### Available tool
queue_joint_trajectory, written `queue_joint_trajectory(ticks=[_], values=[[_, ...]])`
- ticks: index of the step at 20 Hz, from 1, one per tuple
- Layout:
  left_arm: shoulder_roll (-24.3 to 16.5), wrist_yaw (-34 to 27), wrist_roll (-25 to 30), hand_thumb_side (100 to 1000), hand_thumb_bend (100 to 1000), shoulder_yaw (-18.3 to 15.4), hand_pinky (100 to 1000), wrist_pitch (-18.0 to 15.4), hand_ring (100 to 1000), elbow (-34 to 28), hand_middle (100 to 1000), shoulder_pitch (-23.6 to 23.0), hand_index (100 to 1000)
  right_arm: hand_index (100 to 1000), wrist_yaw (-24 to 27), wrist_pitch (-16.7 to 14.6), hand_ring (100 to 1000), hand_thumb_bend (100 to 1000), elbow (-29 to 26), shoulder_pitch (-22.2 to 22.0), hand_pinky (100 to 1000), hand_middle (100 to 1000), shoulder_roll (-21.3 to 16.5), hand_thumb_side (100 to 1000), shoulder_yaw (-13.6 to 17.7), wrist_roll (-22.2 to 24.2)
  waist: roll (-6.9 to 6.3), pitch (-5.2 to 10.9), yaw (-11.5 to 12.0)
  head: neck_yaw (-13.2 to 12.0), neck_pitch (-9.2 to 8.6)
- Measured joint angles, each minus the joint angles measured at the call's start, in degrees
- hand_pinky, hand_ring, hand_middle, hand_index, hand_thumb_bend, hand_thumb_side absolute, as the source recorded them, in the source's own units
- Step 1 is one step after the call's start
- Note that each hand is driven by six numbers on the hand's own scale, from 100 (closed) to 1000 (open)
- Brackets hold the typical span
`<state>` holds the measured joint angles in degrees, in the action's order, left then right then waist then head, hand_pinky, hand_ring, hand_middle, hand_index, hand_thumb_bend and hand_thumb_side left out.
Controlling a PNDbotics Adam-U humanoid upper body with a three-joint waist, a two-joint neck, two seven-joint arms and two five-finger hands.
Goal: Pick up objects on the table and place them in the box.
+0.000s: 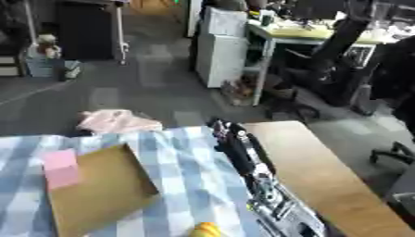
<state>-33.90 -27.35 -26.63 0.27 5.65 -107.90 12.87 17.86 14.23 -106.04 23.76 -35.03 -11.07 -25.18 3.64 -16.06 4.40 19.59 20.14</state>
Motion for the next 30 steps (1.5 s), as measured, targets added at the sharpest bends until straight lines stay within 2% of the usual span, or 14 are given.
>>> queue_joint_trajectory(ticks=[4, 9, 12, 14, 17, 23, 30], values=[[0.7, 1.7, -0.7, 725, 537, -1.1, 841, -0.4, 832, -3.5, 792, -2.0, 881, 772, 0.1, -0.6, 850, 100, -3.8, -2.0, 750, 875, -0.1, 851, 1.3, -0.6, -0.06, -0.72, 0.0, -2.9, 2.04], [1.6, 3.8, -1.2, 722, 537, -2.3, 841, -1.3, 832, -5.4, 793, -2.6, 883, 778, -1.4, -1.4, 853, 100, -6.9, -3.1, 754, 879, -1.0, 827, 2.6, -0.2, -0.38, -1.82, 0.0, -8.0, 6.32], [2.1, 5.2, -1.4, 721, 537, -2.9, 841, -2.7, 832, -5.5, 792, -3.0, 883, 787, -3.4, -2.6, 856, 121, -7.2, -3.2, 758, 884, -1.9, 819, 3.1, 1.4, -0.61, -2.71, 0.0, -11.2, 8.94], [2.2, 6.1, -1.4, 720, 537, -3.3, 841, -3.8, 832, -5.5, 792, -3.3, 883, 797, -5.3, -3.2, 858, 176, -7.3, -3.2, 759, 880, -2.7, 818, 3.5, 2.9, -0.81, -3.37, -0.1, -13.2, 10.40], [2.6, 7.5, -1.3, 720, 535, -3.7, 841, -5.5, 831, -5.5, 790, -3.6, 881, 800, -8.3, -3.9, 860, 172, -7.4, -3.4, 762, 877, -4.0, 815, 4.2, 5.2, -1.00, -4.46, -0.1, -15.3, 12.10], [3.2, 9.6, -1.1, 722, 527, -4.0, 837, -7.8, 831, -5.5, 791, -4.1, 881, 811, -13.0, -3.7, 866, 132, -7.4, -3.6, 770, 878, -5.6, 797, 5.3, 8.4, -1.09, -6.49, -0.1, -16.9, 13.73], [3.8, 11.2, -1.3, 724, 519, -4.4, 834, -9.4, 832, -5.5, 791, -4.7, 881, 810, -19.7, -2.3, 871, 100, -7.4, -4.5, 780, 872, -8.6, 741, 5.7, 13.2, -0.89, -8.40, -0.1, -17.4, 15.13]])
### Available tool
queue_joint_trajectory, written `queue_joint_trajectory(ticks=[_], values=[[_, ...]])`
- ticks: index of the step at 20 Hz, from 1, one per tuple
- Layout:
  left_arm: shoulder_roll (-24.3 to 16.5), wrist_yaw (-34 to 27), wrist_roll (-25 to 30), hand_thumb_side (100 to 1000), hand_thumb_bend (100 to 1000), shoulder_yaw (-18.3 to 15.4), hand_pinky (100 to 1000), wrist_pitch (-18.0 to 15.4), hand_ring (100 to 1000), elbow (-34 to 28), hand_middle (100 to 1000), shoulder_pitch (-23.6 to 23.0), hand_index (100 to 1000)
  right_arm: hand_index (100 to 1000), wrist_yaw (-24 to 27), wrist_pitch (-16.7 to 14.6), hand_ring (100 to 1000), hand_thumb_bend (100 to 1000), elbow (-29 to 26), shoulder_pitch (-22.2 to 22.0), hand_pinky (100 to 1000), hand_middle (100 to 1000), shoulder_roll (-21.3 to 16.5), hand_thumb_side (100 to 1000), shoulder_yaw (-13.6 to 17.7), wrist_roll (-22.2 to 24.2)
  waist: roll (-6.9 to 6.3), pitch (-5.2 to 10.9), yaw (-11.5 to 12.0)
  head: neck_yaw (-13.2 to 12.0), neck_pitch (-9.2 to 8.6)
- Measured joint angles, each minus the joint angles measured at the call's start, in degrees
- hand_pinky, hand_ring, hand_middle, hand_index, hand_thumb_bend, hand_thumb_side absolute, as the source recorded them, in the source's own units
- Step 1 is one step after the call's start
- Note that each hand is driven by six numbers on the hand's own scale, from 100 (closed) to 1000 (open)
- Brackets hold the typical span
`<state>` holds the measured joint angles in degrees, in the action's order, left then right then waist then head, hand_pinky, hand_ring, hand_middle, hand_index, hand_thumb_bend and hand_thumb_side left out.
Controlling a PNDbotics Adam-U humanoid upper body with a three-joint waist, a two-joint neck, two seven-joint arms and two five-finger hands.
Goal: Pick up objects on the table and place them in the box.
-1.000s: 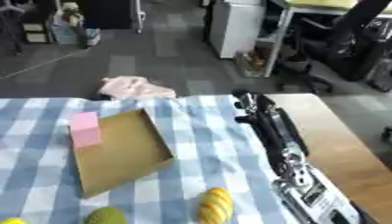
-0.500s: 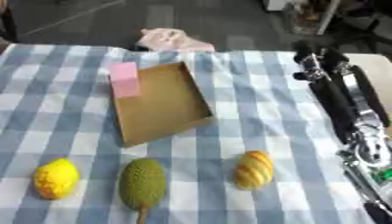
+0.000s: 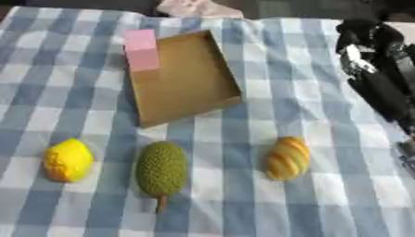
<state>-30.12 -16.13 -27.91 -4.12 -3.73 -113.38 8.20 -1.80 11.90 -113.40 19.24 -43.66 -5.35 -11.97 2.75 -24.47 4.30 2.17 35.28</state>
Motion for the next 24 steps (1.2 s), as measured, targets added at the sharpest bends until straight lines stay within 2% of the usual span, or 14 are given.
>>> queue_joint_trajectory(ticks=[6, 10, 15, 20, 23, 24], values=[[0.4, 0.8, -0.2, 726, 512, -0.1, 832, -0.4, 831, 0.0, 792, -0.3, 881, 817, -5.7, 0.3, 875, 100, 0.0, -1.2, 796, 858, -4.2, 608, -0.2, 5.3, 0.22, -0.95, -0.2, 0.9, -0.07], [0.4, 1.0, -0.3, 725, 510, -0.3, 831, -0.5, 832, 0.0, 792, -0.6, 880, 825, -10.3, -0.5, 884, 100, 0.0, -1.7, 811, 862, -8.2, 574, -1.3, 10.3, 0.27, -0.97, -0.3, 1.3, -0.30], [0.4, 1.1, -0.4, 729, 500, -0.3, 829, -0.6, 832, 0.0, 792, -0.8, 881, 833, -15.5, -3.9, 892, 100, 0.0, -1.8, 829, 852, -12.1, 304, -2.5, 17.9, 0.57, -0.93, -0.4, 1.4, -0.62], [0.4, 1.0, -0.4, 729, 495, -0.3, 828, -0.6, 832, 0.0, 792, -0.8, 881, 827, -17.6, -6.6, 889, 100, 0.0, -2.6, 836, 839, -13.1, 112, -3.2, 24.4, 0.72, -0.86, -0.4, 1.4, -0.65], [0.4, 1.0, -0.4, 730, 494, -0.3, 827, -0.6, 832, 0.0, 792, -0.8, 882, 816, -18.0, -6.4, 881, 100, 0.0, -3.4, 835, 817, -13.1, 103, -3.7, 26.6, 0.84, -0.84, -0.4, 1.4, -0.65], [0.4, 1.0, -0.4, 730, 493, -0.3, 827, -0.7, 832, 0.0, 791, -0.8, 882, 817, -18.2, -6.3, 882, 150, 0.0, -3.7, 837, 812, -13.2, 150, -3.8, 26.9, 0.84, -0.84, -0.4, 1.4, -0.65]])
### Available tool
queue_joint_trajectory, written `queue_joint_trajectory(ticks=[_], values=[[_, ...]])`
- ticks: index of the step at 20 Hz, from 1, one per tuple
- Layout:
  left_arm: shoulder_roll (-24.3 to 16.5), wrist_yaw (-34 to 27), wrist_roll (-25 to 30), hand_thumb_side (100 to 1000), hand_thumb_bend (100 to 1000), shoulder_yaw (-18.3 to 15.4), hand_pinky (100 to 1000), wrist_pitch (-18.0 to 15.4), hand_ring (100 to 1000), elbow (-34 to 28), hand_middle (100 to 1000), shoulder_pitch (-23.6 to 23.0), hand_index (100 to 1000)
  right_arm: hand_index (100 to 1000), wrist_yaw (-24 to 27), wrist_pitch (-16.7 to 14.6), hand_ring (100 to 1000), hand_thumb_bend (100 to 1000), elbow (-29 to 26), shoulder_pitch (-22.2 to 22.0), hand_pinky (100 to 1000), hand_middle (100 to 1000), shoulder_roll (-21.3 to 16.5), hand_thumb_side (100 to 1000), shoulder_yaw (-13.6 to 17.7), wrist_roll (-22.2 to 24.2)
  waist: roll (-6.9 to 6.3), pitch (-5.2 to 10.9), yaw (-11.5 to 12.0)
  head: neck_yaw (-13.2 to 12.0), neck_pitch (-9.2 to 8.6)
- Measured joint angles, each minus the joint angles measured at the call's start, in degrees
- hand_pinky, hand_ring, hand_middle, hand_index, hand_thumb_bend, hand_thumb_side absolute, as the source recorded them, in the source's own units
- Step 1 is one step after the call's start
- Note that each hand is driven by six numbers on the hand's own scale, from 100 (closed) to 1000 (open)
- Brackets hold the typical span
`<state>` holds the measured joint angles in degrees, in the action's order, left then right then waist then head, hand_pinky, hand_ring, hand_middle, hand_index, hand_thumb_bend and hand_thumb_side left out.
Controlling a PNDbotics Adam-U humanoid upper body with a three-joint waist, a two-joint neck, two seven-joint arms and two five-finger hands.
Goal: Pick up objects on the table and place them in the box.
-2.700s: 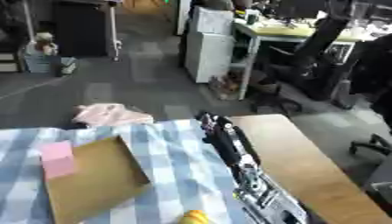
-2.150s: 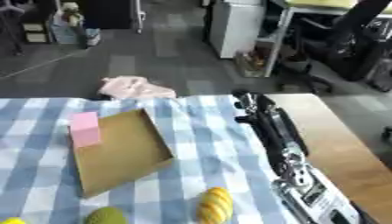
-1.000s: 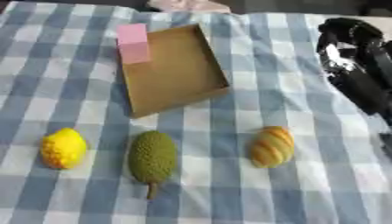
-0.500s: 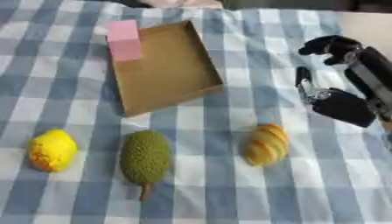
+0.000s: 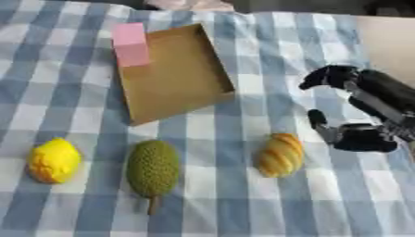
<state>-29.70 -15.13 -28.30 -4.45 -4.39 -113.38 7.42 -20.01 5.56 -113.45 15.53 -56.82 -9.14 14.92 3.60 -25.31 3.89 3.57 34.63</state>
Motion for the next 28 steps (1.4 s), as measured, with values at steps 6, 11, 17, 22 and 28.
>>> queue_joint_trajectory(ticks=[6, 11, 17, 22, 28], values=[[0.0, -0.2, 0.0, 730, 485, 0.0, 826, -0.1, 832, 0.0, 791, 0.0, 882, 867, -0.8, -1.2, 893, 435, 0.0, -1.4, 844, 816, 0.0, 401, -0.4, 0.7, 0.00, 0.00, -0.1, 0.0, 0.00], [0.0, -0.3, 0.0, 732, 481, 0.0, 824, -0.2, 831, 0.0, 791, 0.0, 882, 883, -1.3, -2.8, 887, 307, -0.1, -2.0, 841, 818, 0.0, 238, -0.5, 1.6, -0.05, 0.00, -0.3, 0.0, 0.04], [0.5, -0.5, -0.1, 735, 471, 0.0, 826, -0.4, 832, 0.0, 790, 0.2, 882, 873, -0.9, -3.3, 879, 284, -0.1, -2.2, 833, 814, 0.0, 234, -1.3, 2.0, -0.12, -0.07, -0.2, 0.0, 0.10], [0.5, -0.7, 0.1, 738, 462, 0.0, 826, -0.5, 834, 0.0, 791, 0.4, 883, 860, -0.4, -2.7, 871, 258, -0.1, -1.3, 823, 805, 0.5, 247, -2.5, 2.4, -0.12, -0.45, 0.1, 0.1, 0.16], [0.8, -1.0, 0.4, 742, 455, 0.0, 826, -0.7, 834, 0.0, 791, 0.8, 883, 855, 0.0, -1.1, 870, 272, -0.1, -0.4, 819, 801, 1.7, 247, -4.2, 3.3, -0.14, -0.98, 0.5, 0.5, 0.28]])
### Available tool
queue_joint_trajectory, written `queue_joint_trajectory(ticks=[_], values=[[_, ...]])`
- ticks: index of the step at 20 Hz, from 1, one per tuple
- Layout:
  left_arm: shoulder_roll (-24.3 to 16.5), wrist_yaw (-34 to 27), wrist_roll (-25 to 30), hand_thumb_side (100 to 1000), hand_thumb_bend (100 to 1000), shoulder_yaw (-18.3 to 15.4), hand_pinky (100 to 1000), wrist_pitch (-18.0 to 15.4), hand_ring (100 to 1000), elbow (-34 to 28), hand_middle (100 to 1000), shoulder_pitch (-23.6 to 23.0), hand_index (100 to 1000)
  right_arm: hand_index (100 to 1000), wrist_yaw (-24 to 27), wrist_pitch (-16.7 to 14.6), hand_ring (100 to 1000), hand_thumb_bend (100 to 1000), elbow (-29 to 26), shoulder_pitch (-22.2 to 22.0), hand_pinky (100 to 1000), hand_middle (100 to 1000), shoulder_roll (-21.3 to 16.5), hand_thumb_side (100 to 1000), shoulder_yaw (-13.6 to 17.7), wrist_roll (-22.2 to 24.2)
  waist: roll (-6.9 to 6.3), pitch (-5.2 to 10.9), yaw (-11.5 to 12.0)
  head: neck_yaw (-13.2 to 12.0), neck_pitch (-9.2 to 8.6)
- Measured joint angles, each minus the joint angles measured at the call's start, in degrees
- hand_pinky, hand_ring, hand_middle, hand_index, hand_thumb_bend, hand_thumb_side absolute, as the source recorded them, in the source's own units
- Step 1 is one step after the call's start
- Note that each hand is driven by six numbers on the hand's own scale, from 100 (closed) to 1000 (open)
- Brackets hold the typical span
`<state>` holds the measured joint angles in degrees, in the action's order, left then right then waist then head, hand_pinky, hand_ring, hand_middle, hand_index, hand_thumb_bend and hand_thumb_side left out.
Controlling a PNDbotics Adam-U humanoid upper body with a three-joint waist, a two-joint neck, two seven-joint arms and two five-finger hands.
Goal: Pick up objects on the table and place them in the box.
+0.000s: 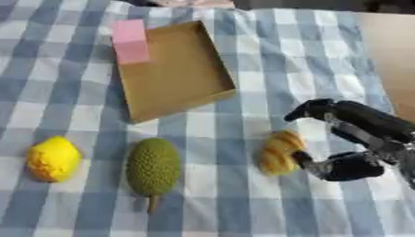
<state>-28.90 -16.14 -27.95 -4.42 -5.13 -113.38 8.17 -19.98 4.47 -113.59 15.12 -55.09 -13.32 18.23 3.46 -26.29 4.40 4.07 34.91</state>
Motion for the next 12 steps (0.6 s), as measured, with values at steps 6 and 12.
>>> queue_joint_trajectory(ticks=[6, 12], values=[[0.3, -0.3, 0.1, 744, 450, 0.0, 826, -0.1, 835, 0.0, 792, 0.3, 884, 848, -0.2, 2.0, 868, 266, 0.0, 0.5, 818, 792, 0.9, 243, -1.0, 1.2, -0.02, -0.55, 0.2, 0.1, 0.09], [0.7, -0.5, 0.3, 747, 446, 0.0, 826, -0.3, 835, 0.0, 792, 0.5, 884, 834, -2.1, 4.2, 858, 238, -0.2, 0.5, 814, 771, 0.9, 225, -1.5, 2.3, -0.14, -0.84, 0.3, 0.1, 0.09]])
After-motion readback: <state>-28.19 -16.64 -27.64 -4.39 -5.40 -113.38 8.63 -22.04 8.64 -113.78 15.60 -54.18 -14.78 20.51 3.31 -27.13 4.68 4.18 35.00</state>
